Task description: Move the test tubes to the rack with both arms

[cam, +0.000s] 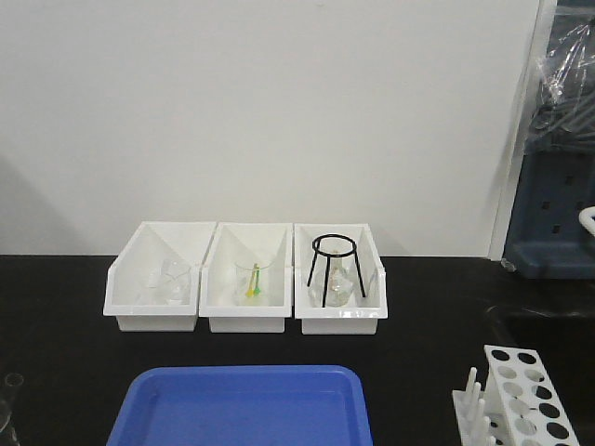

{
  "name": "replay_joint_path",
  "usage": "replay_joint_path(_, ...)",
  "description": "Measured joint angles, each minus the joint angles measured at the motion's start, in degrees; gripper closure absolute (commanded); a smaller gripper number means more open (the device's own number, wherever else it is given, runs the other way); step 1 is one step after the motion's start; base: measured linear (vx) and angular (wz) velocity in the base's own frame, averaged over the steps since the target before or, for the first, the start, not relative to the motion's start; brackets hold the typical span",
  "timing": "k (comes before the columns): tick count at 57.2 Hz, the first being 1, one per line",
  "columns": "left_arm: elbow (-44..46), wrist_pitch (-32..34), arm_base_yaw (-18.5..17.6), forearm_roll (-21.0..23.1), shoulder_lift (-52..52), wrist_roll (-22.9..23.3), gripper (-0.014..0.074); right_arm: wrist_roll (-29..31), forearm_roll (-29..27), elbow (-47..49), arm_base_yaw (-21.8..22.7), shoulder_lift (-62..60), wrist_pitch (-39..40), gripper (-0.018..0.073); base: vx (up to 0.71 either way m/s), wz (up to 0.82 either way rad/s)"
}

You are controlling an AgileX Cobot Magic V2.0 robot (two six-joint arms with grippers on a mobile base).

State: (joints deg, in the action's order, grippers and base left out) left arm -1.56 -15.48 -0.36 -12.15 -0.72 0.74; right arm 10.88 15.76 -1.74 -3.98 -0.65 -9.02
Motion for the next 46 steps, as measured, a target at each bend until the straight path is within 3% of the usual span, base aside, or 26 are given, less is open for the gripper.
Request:
replay_joint_path(24,0.00,0.37,0.00,-0.10,0.00,-1.28,0.0598,0.11,0.00,0.00,0.00,0.00,2.27,0.0568,0.00,0.00)
replay_joint_path(46,0.00,7.54,0.00,0.00,0.00,-2.14,0.0598,-1.60,-0.47,0.00,0.00,0.00,28.79,0.0568,0.00,0.00)
